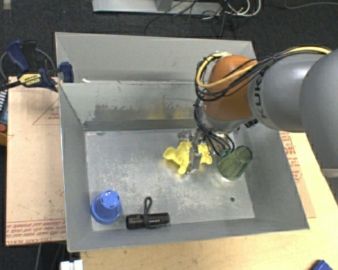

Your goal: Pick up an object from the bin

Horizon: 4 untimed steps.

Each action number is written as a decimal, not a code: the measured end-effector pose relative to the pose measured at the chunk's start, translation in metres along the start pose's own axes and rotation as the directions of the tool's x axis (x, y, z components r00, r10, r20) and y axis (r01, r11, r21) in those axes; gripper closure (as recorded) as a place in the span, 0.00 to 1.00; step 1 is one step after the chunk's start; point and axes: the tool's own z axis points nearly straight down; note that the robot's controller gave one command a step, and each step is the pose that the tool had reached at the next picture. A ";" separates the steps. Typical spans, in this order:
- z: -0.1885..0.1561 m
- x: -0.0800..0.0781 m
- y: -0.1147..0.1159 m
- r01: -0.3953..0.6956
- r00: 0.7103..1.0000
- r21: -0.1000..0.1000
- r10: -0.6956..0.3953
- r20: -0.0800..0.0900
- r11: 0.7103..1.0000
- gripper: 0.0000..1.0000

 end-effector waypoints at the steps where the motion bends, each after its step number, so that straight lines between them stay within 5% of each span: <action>1: -0.004 0.001 0.000 0.000 1.000 0.000 0.000 -0.002 1.000 1.00; 4: -0.061 0.001 0.001 0.000 1.000 -0.001 0.000 -0.003 1.000 1.00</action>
Offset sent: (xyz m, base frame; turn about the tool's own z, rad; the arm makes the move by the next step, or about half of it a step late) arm -0.0001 0.0002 0.0748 0.0000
